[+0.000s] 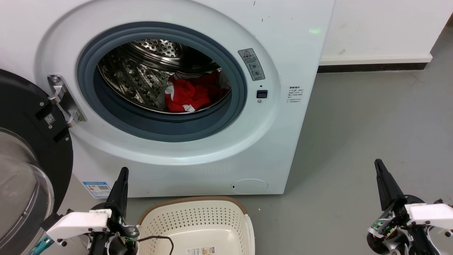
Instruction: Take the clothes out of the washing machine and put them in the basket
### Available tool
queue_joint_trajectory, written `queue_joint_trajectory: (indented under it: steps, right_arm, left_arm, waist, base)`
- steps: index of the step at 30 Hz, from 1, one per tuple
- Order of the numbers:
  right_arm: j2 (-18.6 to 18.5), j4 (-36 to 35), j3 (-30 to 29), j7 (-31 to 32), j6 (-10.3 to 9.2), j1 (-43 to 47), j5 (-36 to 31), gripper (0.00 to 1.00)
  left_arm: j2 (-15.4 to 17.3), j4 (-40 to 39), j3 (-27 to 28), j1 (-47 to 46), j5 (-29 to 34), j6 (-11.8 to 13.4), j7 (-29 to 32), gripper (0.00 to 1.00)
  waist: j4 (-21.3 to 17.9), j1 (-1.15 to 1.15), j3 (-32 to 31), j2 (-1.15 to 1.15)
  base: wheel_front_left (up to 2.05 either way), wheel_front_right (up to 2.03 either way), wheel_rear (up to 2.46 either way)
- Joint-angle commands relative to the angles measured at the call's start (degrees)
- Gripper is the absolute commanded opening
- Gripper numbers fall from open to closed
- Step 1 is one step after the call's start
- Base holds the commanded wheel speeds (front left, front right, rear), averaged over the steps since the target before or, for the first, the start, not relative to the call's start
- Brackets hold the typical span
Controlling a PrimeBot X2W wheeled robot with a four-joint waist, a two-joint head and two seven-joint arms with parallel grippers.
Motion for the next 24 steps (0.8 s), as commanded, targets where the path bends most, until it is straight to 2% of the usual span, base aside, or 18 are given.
queue_joint_trajectory:
  steps: [1,16,17,24]
  right_arm:
    - [0.23,0.11,-0.01,0.12,0.00,-0.78,-0.29,0.00]
    - [0.23,0.11,0.00,0.11,-0.01,-0.78,-0.28,0.00]
    - [0.00,-0.01,0.00,-0.01,0.01,0.00,0.00,1.00]
    - [0.02,-1.29,0.95,-1.76,0.01,1.17,-0.88,1.00]
  left_arm:
    - [-0.10,-0.07,0.13,-0.26,-0.02,-0.16,0.07,0.00]
    - [-0.10,-0.07,0.13,-0.26,-0.02,-0.16,0.07,0.00]
    - [0.00,-0.01,-0.01,0.00,0.01,0.00,-0.01,1.00]
    - [-0.01,-0.33,-2.39,0.04,0.92,0.02,-1.78,1.00]
  waist:
    - [0.00,0.00,0.00,0.00]
    - [0.00,0.00,0.00,0.00]
    - [0.00,0.00,0.00,0.00]
    - [0.03,0.00,0.03,0.00]
  base:
    - [0.00,0.00,0.00]
    - [0.00,0.00,0.00]
    - [0.00,0.00,0.00]
    - [0.00,0.00,0.00]
